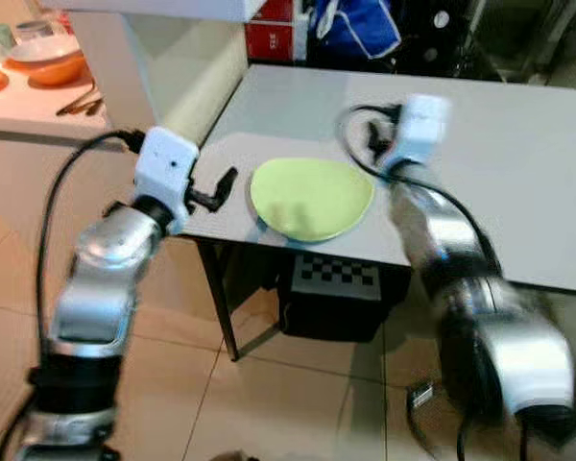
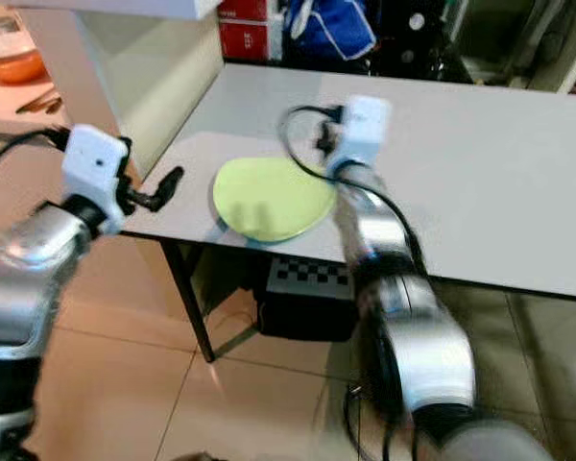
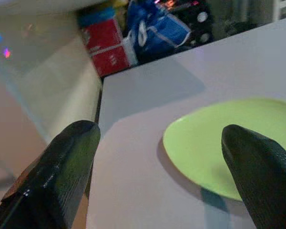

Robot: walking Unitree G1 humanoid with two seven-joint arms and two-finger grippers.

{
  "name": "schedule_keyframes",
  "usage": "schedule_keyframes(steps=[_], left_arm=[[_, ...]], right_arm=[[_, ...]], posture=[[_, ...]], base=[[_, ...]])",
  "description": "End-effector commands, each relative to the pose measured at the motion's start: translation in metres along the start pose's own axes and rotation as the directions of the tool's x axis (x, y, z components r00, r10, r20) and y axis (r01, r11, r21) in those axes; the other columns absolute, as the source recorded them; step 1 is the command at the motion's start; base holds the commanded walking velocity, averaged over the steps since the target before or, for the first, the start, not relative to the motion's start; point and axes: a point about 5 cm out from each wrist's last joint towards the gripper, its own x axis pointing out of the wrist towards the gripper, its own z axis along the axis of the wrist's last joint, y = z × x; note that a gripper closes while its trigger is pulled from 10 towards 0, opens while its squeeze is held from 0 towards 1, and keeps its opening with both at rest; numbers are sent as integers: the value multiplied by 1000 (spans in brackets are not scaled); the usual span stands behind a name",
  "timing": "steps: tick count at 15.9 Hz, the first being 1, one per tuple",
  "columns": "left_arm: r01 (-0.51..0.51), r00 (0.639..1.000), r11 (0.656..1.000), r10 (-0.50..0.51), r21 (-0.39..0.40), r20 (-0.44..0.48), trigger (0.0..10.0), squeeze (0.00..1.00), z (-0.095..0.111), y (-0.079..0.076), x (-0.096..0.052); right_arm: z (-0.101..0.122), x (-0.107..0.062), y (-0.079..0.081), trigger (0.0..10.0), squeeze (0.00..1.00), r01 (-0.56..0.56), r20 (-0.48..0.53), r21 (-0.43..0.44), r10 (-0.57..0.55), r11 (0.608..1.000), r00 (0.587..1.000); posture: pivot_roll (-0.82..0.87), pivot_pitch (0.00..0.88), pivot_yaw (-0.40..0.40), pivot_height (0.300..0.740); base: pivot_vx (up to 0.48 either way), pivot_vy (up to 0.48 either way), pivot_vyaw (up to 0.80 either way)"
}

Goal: Setting the table

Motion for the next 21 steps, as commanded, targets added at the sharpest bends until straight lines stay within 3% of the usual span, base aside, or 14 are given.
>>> schedule_keyframes(steps=[1,2,3,4,7,11,16,21], left_arm=[[-43,998,999,43,-4,-35,10000,0,-9,0,-1],[-53,998,998,52,-16,-31,10000,0,-13,-9,-1],[-61,998,998,60,-27,-12,10000,0,-14,-21,-2],[-53,999,997,53,-47,4,10000,0,-11,-29,-2],[-29,999,999,30,-45,33,10000,0,-5,-40,1],[-76,997,997,77,-27,27,10000,0,-9,-31,3],[-109,994,993,110,-32,17,10000,0,-12,-19,2],[-119,993,992,120,-28,8,10000,0,-12,-16,2]], right_arm=[[-4,-11,-2,10000,0,-2,-11,-23,2,1000,1000],[-8,-31,-8,10000,0,8,-8,-41,-8,999,1000],[-14,-62,-21,10000,0,25,2,-62,-25,998,1000],[-20,-79,-27,10000,0,39,6,-57,-38,998,999],[-32,-107,-37,10000,0,91,-47,-21,-92,996,995],[-34,-118,-37,10000,0,107,-121,-23,-109,994,987],[-39,-114,-5,10000,0,-24,-193,3,24,1000,981],[-41,-112,-8,10000,0,-8,-212,20,12,1000,977]], posture=[[-14,0,48,740],[-31,0,53,740],[-45,0,58,740],[-49,0,59,740],[-50,0,59,740],[-29,0,57,740],[-9,0,45,740],[1,0,40,740]], base=[[0,0,0],[0,0,0],[0,0,0],[0,0,0],[0,197,0],[0,371,-714],[0,436,0],[0,442,0]])
